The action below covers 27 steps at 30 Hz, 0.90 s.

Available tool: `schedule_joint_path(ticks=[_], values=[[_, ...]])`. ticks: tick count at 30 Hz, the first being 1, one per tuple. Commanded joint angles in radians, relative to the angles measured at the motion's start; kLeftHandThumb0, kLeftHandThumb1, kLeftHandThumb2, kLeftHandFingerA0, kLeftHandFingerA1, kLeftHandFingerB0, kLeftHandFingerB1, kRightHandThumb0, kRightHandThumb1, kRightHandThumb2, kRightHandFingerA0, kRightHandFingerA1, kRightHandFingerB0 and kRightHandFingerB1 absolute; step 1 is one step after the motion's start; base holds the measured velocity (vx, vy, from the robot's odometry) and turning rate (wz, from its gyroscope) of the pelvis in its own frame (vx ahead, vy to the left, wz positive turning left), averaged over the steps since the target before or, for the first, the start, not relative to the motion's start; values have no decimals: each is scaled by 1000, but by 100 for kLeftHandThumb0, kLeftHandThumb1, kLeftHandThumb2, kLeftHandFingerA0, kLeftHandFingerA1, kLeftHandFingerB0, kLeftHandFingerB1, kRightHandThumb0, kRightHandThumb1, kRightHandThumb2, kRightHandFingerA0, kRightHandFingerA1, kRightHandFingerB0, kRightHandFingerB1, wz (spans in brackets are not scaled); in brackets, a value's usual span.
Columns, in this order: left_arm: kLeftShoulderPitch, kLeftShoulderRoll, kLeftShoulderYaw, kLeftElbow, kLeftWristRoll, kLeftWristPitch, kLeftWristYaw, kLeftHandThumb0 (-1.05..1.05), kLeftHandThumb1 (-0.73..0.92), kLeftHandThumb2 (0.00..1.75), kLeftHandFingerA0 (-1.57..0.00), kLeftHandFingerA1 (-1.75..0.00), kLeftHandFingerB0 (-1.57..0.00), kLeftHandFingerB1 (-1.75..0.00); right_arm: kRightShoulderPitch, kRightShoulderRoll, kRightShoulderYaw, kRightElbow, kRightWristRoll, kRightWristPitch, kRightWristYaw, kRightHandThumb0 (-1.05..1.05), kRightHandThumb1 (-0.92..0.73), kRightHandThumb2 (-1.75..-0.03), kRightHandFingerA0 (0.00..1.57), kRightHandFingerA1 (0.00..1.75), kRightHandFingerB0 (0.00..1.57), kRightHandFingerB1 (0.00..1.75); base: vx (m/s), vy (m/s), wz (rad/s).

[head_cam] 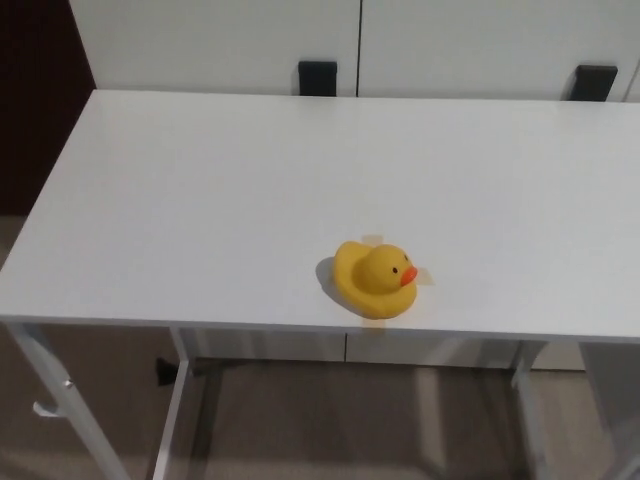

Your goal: The robot uses its right hand to push the yellow duck toy to the center of the white desk.

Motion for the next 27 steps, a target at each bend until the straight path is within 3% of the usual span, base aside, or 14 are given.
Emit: schedule_joint_path(ticks=[1, 16, 19, 20, 23, 24, 27], values=[[10, 32, 15, 4, 0, -55, 18, -19, 69, 63, -86, -78, -85, -62, -1, -17, 43, 92, 34, -96, 123, -9, -25, -107, 118, 58, 93, 59, 0, 0, 0], [7, 31, 31, 1, -5, -51, 14, -21, 67, 65, -86, -84, -87, -65, -40, -34, 81, 120, 57, -117, 143, -9, -35, -100, 121, 59, 91, 60, 0, 0, 0], [8, 32, 30, 0, 0, -49, 16, -21, 67, 62, -84, -79, -85, -61, -52, -38, 86, 136, 56, -111, 143, -10, -36, -100, 120, 59, 90, 59, 0, 0, 0], [8, 31, 34, 2, -3, -47, 15, -18, 67, 65, -83, -77, -83, -62, -54, -38, 86, 139, 61, -108, 144, -11, -30, -112, 120, 60, 91, 60, 0, 0, 0], [6, 28, 39, 2, -7, -40, 12, -20, 68, 66, -83, -76, -83, -62, -58, -39, 89, 134, 67, -115, 144, -9, -30, -112, 120, 59, 93, 60, 0, 0, 0], [8, 28, 42, 1, -9, -42, 12, -20, 67, 66, -83, -77, -84, -64, -60, -38, 90, 135, 67, -121, 140, -4, -35, -101, 121, 59, 93, 60, 0, 0, 0], [13, 29, 52, -1, -18, -50, 13, -18, 65, 70, -84, -75, -87, -66, -60, -37, 90, 133, 73, -122, 141, -11, -35, -105, 119, 59, 94, 61, 0, 0, 0]])
